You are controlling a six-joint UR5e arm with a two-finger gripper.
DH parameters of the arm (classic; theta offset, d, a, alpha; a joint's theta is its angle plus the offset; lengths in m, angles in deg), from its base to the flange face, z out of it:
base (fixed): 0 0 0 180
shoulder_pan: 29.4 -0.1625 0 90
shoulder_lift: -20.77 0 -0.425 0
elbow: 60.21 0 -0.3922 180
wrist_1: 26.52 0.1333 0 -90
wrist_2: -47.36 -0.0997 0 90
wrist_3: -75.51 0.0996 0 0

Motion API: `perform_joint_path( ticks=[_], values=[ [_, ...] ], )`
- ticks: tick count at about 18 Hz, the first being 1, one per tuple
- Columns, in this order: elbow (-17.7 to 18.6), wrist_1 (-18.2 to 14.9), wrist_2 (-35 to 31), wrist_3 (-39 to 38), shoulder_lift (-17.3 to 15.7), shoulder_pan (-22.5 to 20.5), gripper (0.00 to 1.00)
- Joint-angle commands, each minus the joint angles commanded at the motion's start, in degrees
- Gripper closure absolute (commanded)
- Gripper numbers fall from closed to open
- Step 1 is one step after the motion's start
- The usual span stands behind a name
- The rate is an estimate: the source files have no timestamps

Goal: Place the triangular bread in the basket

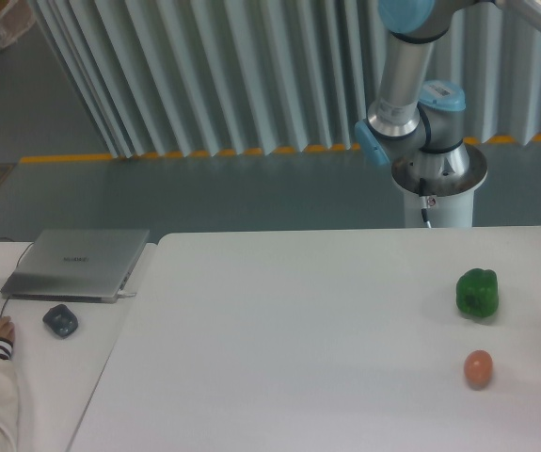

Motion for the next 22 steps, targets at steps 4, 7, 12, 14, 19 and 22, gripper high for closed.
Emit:
perform_joint_path(
  ticks=[4, 7, 12, 14, 19, 22],
  values=[
    [0.5, 0.3, -0.2, 2.8, 0.3, -2.1, 0.55],
    [0.8, 0.4, -1.2, 4.0, 0.3, -2.7, 0.1],
    [0.8, 0.4, -1.2, 3.4, 0.0, -2.7, 0.0],
    [1.2, 0.3, -1.3, 3.3, -0.3, -2.4, 0.0],
    [1.4, -3.0, -2.0, 2.7, -1.8, 0.6, 0.0],
    [1.9, -3.8, -5.2, 2.7, -2.3, 3.2, 0.0]
  ],
)
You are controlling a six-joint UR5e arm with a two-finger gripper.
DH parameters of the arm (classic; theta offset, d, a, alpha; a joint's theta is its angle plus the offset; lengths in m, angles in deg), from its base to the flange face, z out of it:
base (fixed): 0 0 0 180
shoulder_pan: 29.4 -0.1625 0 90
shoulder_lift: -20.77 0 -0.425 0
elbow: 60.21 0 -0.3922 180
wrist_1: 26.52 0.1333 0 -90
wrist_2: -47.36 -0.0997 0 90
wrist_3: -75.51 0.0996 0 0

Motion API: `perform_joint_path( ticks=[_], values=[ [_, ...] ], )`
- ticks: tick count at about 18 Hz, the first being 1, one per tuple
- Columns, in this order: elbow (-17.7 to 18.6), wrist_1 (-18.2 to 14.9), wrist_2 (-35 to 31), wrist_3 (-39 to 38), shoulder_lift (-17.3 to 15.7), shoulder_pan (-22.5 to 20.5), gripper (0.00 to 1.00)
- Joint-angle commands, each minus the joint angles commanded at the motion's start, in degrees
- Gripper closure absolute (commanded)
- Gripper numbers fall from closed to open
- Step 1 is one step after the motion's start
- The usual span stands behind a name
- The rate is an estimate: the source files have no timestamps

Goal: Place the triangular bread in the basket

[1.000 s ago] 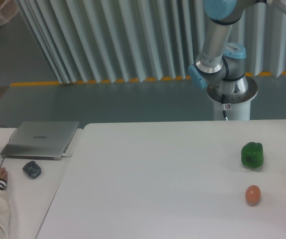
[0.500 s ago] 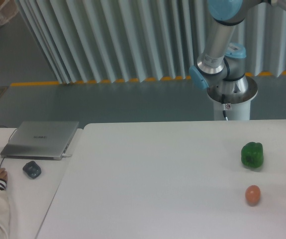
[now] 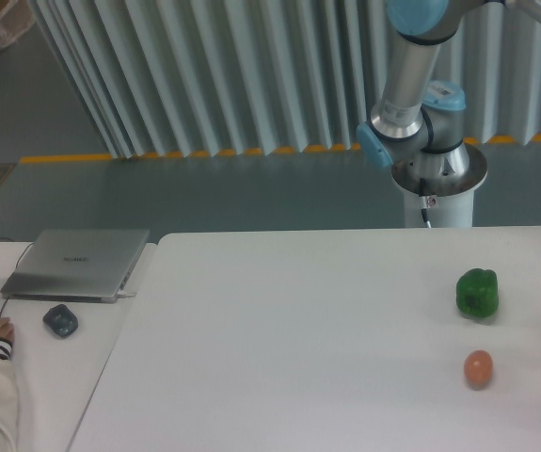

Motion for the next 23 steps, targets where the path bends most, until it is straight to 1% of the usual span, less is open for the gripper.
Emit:
perform_joint_path(
  ticks=[1, 2, 3, 5, 6, 7, 8, 9, 11, 12, 14, 17, 20, 23],
  values=[
    [0.3, -0.4, -0.3, 0.0, -0.2, 0.6, 0.0],
    [1.2, -1.7, -0.2, 0.0, -0.7, 2.3, 0.0],
    [1.8, -2.7, -0.1, 0.1, -2.0, 3.8, 0.0],
    [2.8, -5.9, 0.3, 0.2, -3.2, 6.2, 0.0],
    [2.9, -9.9, 0.5, 0.2, -3.8, 8.3, 0.0],
    [2.9, -13.0, 0.8, 0.2, -4.3, 9.5, 0.0],
    [2.9, -15.2, 2.4, -0.1, -4.6, 10.2, 0.0],
    [2.9, -17.7, 7.5, -0.9, -5.3, 10.6, 0.0],
    [2.9, -20.5, 14.5, -2.9, -6.4, 9.9, 0.0],
    [2.9, -22.9, 16.5, -3.2, -6.9, 9.8, 0.0],
    [2.9, -26.9, 17.5, -3.4, -7.7, 10.5, 0.0],
    [3.7, -27.8, 19.6, -3.4, -9.3, 10.7, 0.0],
    [5.7, -27.5, 20.2, -3.3, -11.9, 10.8, 0.0],
    [5.7, -27.1, 19.4, -3.6, -11.8, 11.1, 0.0]
  ],
)
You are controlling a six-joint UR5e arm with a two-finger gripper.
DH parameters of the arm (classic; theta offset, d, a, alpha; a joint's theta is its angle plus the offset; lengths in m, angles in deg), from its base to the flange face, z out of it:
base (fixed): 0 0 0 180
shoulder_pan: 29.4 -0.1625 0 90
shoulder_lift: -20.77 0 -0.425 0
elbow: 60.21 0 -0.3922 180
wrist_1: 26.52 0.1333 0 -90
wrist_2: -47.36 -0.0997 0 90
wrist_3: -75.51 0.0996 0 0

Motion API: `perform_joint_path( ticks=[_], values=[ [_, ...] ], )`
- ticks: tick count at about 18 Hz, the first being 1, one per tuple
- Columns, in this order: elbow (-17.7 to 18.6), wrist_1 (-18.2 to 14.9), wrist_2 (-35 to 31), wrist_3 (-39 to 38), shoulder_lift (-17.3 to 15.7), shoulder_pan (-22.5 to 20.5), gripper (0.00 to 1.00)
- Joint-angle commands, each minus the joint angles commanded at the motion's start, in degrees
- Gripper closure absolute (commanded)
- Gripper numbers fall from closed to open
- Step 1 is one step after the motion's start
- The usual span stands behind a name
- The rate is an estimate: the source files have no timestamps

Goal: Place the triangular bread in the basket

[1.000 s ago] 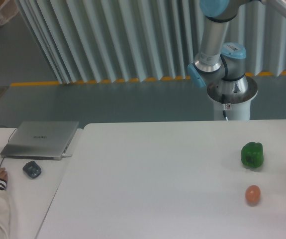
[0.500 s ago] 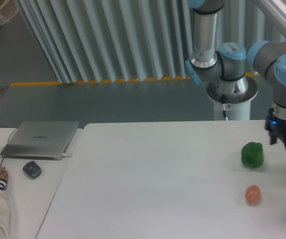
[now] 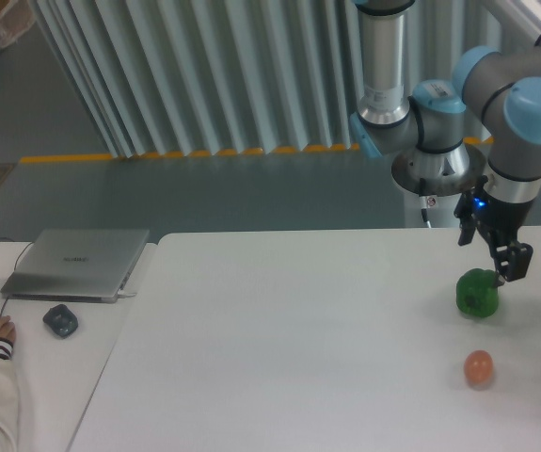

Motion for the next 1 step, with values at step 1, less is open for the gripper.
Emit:
perform_joint_path(
  ticks=[1],
  values=[
    [0.0, 0.1, -0.5, 0.0, -0.1, 0.0, 0.0]
  ],
)
